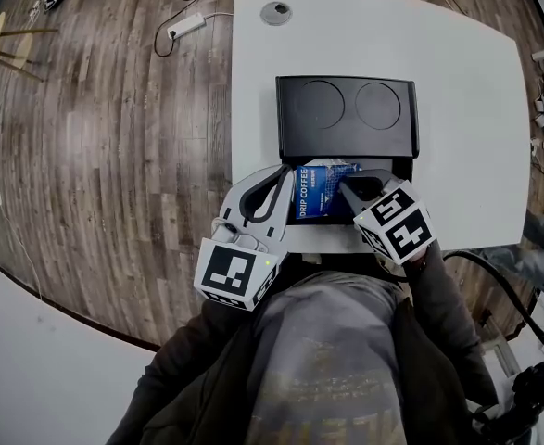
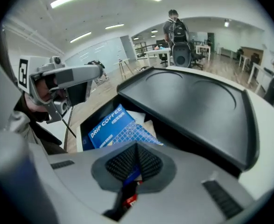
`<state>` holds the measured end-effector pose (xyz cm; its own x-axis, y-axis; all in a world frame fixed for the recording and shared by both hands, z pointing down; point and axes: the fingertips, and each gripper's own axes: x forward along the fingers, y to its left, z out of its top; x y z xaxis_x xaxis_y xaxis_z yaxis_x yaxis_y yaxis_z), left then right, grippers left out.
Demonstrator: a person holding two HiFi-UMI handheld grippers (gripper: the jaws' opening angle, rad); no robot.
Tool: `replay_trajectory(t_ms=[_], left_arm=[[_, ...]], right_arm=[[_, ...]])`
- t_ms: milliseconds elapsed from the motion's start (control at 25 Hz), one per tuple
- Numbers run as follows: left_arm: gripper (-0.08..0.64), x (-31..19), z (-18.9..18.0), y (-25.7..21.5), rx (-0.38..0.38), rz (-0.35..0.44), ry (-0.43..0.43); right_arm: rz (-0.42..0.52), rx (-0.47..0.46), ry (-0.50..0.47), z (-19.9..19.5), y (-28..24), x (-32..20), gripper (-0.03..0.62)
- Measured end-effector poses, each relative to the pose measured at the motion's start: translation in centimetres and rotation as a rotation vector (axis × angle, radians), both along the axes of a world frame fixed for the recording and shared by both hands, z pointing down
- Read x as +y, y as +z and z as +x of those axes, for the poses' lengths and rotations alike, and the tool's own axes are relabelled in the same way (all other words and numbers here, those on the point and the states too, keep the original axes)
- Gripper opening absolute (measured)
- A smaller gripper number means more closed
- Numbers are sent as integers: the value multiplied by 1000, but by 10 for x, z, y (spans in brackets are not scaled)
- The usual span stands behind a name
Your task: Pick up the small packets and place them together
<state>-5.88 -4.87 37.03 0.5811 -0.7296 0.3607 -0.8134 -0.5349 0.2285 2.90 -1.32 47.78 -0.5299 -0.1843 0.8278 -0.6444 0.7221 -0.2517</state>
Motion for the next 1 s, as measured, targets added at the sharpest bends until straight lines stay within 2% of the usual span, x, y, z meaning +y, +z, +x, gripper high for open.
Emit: replay_trajectory(t_ms=[160,200,240,280,440,560,720,800,880,1000], left_arm=[[1,3,2,-1,-5,6,0],[1,4,3,-2,-4,5,-1],[2,4,3,-3,-3,6,-2],[0,4,3,-4,-3,7,-1],[2,6,2,-6,-5,11,0],[0,6,-3,-8,-3,13,-8],[2,9,-6,-6,-3,4,-18],[2,8,-5,-4,-5,-3,-21],[0,3,-4,-4,-6,-13,-27],[0,3,-9,-3,-5,-7,-35]], right_arm=[[99,36,-43,5,-13,-5,6],[108,37,-45,7,-14,-8,50],[106,33,-39,8,-15,-10,138],[95,30,-26,9,-16,-11,186],[66,73,26,10,-9,-10,244],[70,113,55,10,-4,-10,259],[-25,10,113,6,5,-6,259],[-44,-13,109,6,5,-7,259],[-22,8,76,8,4,-11,253],[53,63,39,8,-3,-10,211]])
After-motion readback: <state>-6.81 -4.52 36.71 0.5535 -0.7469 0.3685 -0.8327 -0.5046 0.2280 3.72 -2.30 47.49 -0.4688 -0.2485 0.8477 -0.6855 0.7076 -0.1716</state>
